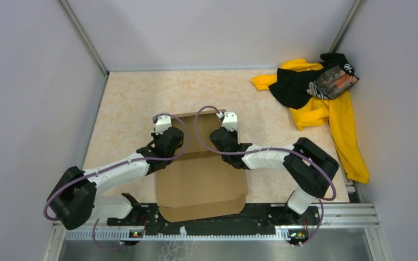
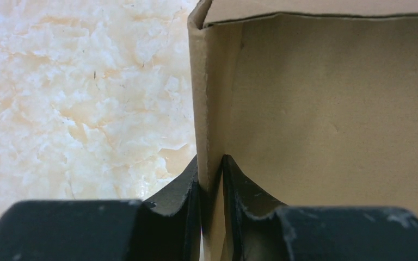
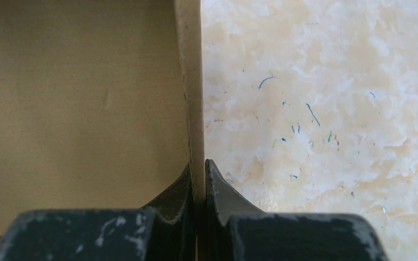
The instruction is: Fold the paper box
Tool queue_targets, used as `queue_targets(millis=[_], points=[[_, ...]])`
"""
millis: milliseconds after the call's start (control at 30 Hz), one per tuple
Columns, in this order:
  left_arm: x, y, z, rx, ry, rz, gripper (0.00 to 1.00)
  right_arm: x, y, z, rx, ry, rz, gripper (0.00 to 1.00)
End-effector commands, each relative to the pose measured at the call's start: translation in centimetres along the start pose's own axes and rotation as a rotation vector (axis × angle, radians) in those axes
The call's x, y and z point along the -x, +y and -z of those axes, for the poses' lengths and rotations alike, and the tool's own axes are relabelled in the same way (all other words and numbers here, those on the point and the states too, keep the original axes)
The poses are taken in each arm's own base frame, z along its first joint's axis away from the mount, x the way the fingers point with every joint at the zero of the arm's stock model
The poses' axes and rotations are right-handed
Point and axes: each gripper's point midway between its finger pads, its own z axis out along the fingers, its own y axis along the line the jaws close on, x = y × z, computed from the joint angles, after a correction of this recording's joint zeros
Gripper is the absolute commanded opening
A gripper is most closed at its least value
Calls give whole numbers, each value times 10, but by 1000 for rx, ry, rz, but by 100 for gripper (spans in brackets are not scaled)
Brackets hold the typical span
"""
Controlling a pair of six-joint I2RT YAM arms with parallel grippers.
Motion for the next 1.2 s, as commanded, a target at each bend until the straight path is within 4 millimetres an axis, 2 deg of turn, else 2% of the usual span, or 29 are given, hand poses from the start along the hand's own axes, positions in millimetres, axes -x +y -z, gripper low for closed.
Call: queue_targets(millis=[0,300,500,667,1033,1167], points=[[14,8,2,58,-31,-18,25,7,-14,-2,-93,9,-14,0],[31,-1,4,40,-48,-23,26,23,-16,-1,-91,17,-29,0],[23,-11,1,-3,-22,-24,36,22,-18,-3,-87,38,-53,0],[17,-14,3,-37,-12,-11,38,17,-17,-4,-71,55,-61,0],[-2,-23,2,-98,30,11,37,17,-14,-2,-39,61,-79,0],[-13,-21,0,-82,67,-7,25,17,-17,-1,-33,62,-91,0]])
